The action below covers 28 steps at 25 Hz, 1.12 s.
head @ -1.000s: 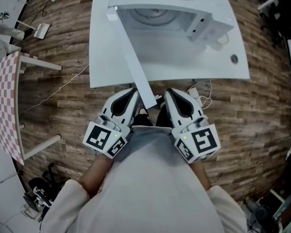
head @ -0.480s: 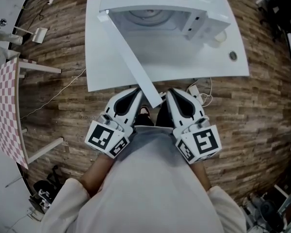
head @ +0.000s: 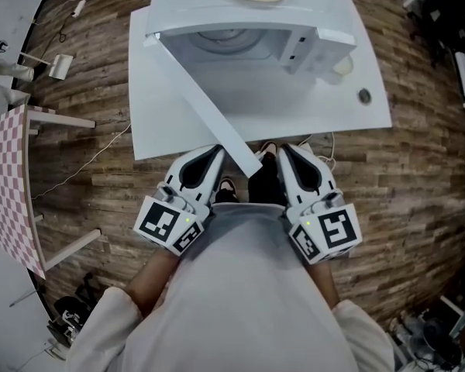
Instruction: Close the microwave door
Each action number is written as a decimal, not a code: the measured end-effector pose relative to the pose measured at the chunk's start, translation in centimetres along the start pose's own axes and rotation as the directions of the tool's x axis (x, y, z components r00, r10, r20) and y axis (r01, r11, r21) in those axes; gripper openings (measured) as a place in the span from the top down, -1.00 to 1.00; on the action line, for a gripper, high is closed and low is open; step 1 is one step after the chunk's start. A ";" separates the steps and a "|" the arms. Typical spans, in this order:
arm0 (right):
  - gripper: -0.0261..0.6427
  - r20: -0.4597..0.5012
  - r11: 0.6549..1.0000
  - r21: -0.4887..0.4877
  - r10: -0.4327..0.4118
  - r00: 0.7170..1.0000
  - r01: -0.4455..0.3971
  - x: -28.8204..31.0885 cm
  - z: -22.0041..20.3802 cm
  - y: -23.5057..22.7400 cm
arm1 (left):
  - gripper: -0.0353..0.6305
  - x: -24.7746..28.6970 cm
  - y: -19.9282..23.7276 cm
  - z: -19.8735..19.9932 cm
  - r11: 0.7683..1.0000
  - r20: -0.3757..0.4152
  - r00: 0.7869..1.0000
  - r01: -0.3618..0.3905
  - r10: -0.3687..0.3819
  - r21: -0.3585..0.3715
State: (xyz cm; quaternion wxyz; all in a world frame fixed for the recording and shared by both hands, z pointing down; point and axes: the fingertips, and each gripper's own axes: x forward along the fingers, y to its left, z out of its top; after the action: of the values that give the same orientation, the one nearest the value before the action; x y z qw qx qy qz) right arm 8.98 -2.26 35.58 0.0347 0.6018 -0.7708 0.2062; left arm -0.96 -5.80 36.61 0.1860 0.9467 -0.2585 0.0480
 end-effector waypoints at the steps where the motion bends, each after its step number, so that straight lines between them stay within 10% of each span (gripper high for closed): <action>1: 0.85 0.000 1.000 -0.001 0.003 1.000 -0.003 0.1 0.2 -0.2 | 0.83 0.2 0.0 0.1 1.000 0.001 1.000 -0.002 0.002 -0.001; 28: 0.85 0.005 0.999 0.022 -0.023 1.000 0.023 1.9 1.9 -4.1 | 0.83 5.5 -0.8 1.0 0.998 -0.017 0.998 0.067 -0.067 -0.015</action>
State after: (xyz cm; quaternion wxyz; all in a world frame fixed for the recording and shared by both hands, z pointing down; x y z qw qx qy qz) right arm 12.72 -5.43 35.52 0.0285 0.6115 -0.7615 0.2128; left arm 4.14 -8.12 36.44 0.1966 0.9530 -0.2253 0.0480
